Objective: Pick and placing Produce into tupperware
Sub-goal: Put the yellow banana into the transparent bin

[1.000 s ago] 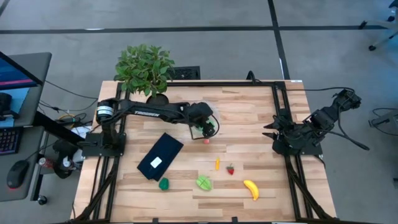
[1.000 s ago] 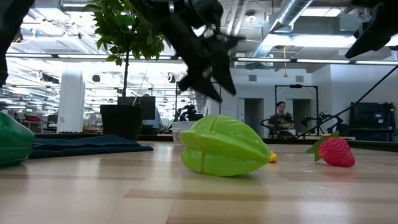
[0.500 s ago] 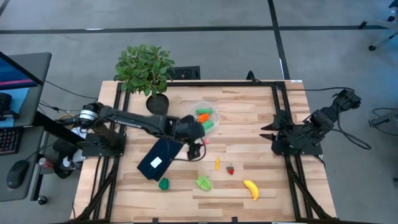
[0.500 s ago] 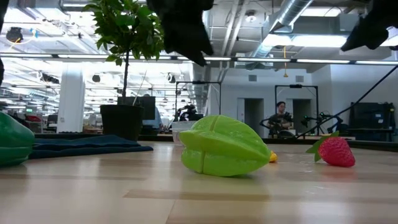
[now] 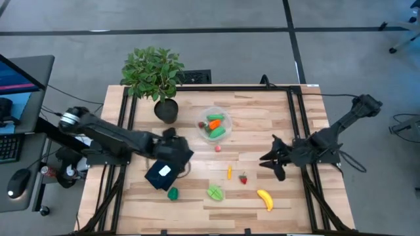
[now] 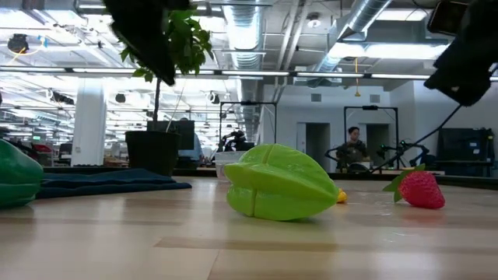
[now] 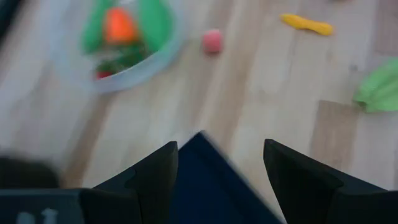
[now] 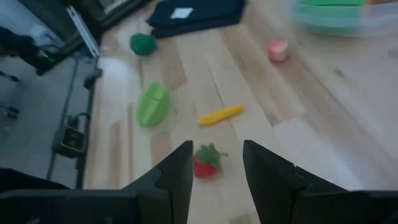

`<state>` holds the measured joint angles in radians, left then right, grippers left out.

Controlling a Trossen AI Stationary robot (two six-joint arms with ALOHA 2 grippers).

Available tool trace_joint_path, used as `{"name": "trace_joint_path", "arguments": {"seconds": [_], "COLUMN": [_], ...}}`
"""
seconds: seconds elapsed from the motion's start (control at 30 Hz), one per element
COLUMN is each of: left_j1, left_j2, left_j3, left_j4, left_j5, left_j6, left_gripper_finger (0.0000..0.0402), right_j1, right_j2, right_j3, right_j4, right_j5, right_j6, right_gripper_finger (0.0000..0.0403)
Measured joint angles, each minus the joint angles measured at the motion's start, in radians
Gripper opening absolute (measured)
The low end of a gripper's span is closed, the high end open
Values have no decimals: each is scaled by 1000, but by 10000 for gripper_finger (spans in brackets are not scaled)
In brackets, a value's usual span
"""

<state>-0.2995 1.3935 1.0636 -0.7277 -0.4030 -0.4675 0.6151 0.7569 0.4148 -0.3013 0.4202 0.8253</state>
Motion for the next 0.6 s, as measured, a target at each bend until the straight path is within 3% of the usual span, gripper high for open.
{"name": "trace_joint_path", "arguments": {"seconds": [0.27, 0.47, 0.6], "left_j1": [-57, -62, -62], "left_j2": [-340, -505, -569], "left_j3": [-213, -274, -295], "left_j4": [9, 31, 27], "left_j5": [-154, -196, -208], "left_j6": [-162, -156, -110], "left_gripper_finger": [229, 229, 229], "right_j1": [0, 11, 36], "right_j2": [217, 381, 484], "right_j3": [-14, -12, 35], "right_j4": [160, 326, 339], "right_j5": [-14, -59, -51], "right_j6": [70, 192, 280], "right_gripper_finger": [134, 134, 134]}}
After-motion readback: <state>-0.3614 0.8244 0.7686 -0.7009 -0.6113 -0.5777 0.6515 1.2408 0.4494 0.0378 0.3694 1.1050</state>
